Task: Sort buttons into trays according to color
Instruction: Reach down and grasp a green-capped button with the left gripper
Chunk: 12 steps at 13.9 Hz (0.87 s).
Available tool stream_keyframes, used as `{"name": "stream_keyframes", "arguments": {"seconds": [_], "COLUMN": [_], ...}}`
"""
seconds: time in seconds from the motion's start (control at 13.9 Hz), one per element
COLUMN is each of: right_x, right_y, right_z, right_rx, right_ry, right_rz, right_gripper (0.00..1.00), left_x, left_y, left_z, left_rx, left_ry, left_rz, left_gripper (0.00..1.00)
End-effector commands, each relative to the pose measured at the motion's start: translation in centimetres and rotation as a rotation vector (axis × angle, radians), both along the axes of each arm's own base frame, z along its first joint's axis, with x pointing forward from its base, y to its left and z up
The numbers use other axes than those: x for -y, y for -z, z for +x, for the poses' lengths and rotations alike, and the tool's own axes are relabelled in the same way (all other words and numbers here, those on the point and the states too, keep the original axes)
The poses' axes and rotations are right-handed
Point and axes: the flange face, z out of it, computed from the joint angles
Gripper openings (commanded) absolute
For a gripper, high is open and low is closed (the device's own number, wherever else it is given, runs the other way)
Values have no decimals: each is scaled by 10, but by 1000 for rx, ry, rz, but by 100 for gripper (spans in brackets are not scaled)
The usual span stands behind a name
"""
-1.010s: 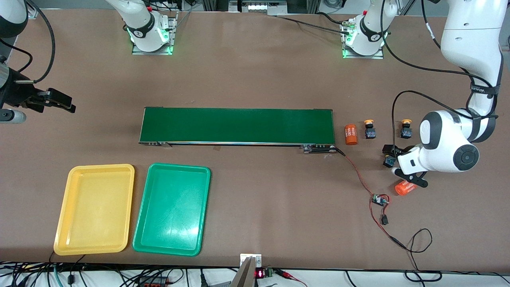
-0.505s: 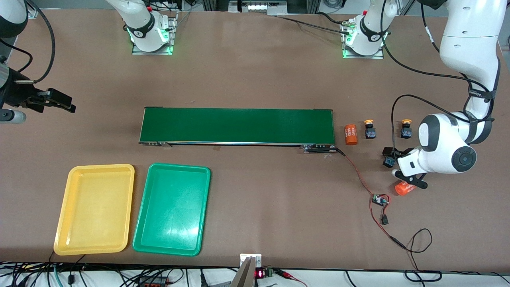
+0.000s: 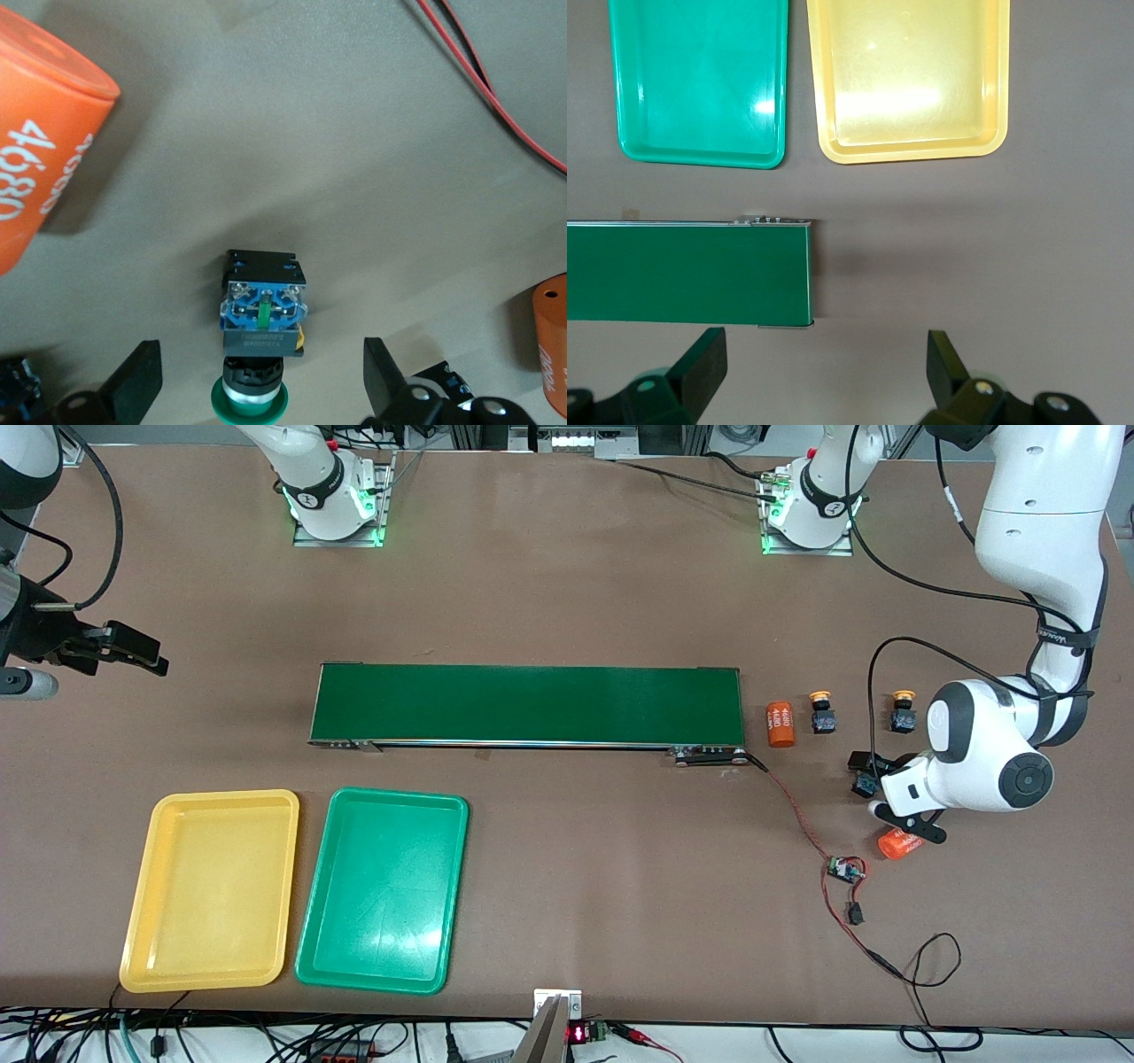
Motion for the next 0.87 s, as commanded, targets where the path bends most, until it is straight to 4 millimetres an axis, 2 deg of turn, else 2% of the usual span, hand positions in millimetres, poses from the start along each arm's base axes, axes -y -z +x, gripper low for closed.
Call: {"name": "stream_keyframes", "arguments": {"seconds": [0.0,0.22,0.36,0.51,0.65,0.79], "right_x": [2,2,2,1,2,1], "right_y": [-1,-1,-1,0,0,0], "right_z": [-4,-4,-4,-5,-5,-5], "right_rx": [-5,-5,-5,-12,-12,-12], "right_ry": [-15,-13,-13,-13,-13,-15], "right_rz": [-1,0,0,0,-1,1], "right_gripper": [100,100,100,100,100,100], "left_x": [-1,0,0,-1,-1,1], "left_y": [6,8,10,12,9,-12], "left_z": [-4,-3,-6,-10,-11,-10], "left_rx": [2,8,3,-6,-10,-13], "left_ry": [32,32,32,32,34,33], "left_rz": [-26,-26,-26,-28,-29,-31], "left_gripper": [96,81,60,30,13,5]}}
